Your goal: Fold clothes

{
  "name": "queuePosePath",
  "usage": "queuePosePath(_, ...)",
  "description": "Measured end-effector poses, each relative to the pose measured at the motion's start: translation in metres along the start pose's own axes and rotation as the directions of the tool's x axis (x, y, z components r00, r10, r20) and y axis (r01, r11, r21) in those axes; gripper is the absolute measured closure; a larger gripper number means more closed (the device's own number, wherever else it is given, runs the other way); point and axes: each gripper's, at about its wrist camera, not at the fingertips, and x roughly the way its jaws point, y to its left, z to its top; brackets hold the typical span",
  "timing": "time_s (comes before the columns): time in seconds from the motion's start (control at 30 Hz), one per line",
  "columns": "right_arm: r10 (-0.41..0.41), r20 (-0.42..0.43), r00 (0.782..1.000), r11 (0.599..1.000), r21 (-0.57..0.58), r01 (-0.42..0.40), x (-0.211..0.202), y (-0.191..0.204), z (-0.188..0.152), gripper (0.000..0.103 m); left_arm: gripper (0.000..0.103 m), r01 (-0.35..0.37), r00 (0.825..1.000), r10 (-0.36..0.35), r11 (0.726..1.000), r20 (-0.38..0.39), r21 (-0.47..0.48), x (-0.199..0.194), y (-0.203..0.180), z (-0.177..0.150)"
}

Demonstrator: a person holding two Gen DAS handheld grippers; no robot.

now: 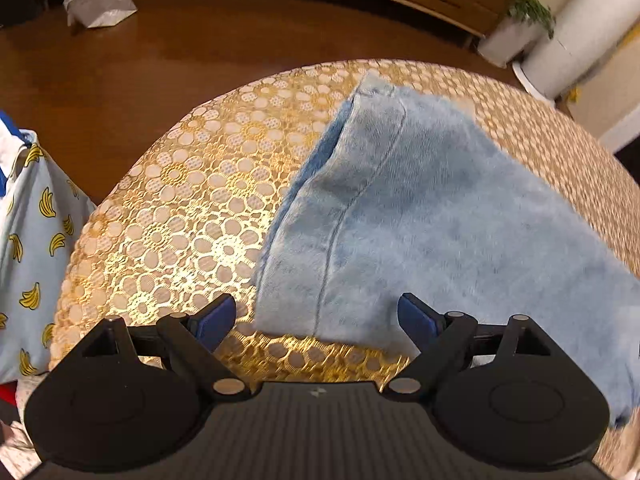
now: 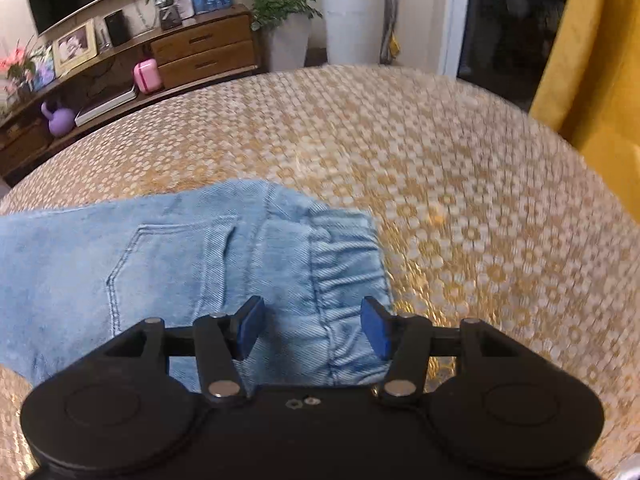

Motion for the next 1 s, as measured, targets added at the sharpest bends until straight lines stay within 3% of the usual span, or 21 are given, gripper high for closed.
queuePosePath(0.07, 0.049, 0.008, 0.999, 0.993, -0.107, -0.048, -0.003, 0.029, 0.002, 0.0, 0.018, -0.01, 1.0, 0.01, 1.0, 0.019, 0.004, 0.001, -0.007, 0.002)
queuePosePath(0.13, 0.108, 0.006, 0.994, 0.97, -0.22, -0.104, -0.005, 0.06, 0.004, 0.0, 0.029, -0.031, 0.998, 0.03, 0.999, 0.047, 0.032, -0.001, -0.015, 0.004)
queuePosePath(0.17, 0.136, 0.003, 0.991, 0.953, -0.275, -0.13, -0.006, 0.076, 0.005, 0.0, 0.043, -0.048, 0.998, 0.045, 0.998, 0.053, 0.042, -0.002, -0.017, 0.006)
queuePosePath(0.2, 0.165, -0.002, 0.986, 0.931, -0.33, -0.156, -0.007, 0.092, 0.006, 0.0, 0.053, -0.053, 0.997, 0.051, 0.998, 0.049, 0.042, -0.002, -0.016, 0.008)
queuePosePath(0.3, 0.237, -0.044, 0.97, 0.848, -0.478, -0.229, 0.006, 0.151, 0.007, 0.0, 0.064, -0.018, 0.998, 0.017, 1.0, 0.052, 0.022, -0.003, -0.01, 0.012)
queuePosePath(0.37, 0.283, -0.07, 0.957, 0.794, -0.542, -0.275, 0.015, 0.191, 0.013, 0.0, 0.066, 0.017, 0.997, -0.018, 1.0, 0.078, 0.013, -0.009, -0.007, 0.013)
queuePosePath(0.47, 0.355, -0.089, 0.931, 0.748, -0.57, -0.34, 0.029, 0.249, 0.033, 0.0, 0.066, 0.08, 0.99, -0.078, 0.997, 0.119, -0.01, -0.02, 0.0, 0.017)
queuePosePath(0.53, 0.401, -0.103, 0.91, 0.714, -0.588, -0.381, 0.038, 0.287, 0.047, 0.0, 0.065, 0.052, 0.997, -0.052, 0.999, 0.062, 0.008, -0.011, -0.001, 0.019)
queuePosePath(0.63, 0.467, -0.127, 0.875, 0.658, -0.612, -0.44, 0.051, 0.344, 0.068, 0.0, 0.049, -0.035, 0.999, 0.037, 0.997, -0.028, 0.073, 0.009, -0.002, 0.016)
queuePosePath(0.73, 0.529, -0.153, 0.835, 0.596, -0.633, -0.494, 0.064, 0.402, 0.089, 0.0, 0.038, 0.026, 1.0, -0.025, 0.998, -0.014, 0.06, 0.01, 0.007, 0.015)
queuePosePath(0.87, 0.579, -0.164, 0.799, 0.586, -0.597, -0.547, 0.083, 0.462, 0.116, 0.0, 0.036, 0.05, 0.999, -0.049, 0.994, -0.013, 0.099, 0.012, 0.009, 0.013)
queuePosePath(1.0, 0.585, -0.193, 0.788, 0.603, -0.546, -0.582, 0.107, 0.507, 0.135, 0.0, 0.036, 0.084, 0.996, -0.085, 0.986, 0.001, 0.141, 0.007, 0.006, 0.018)
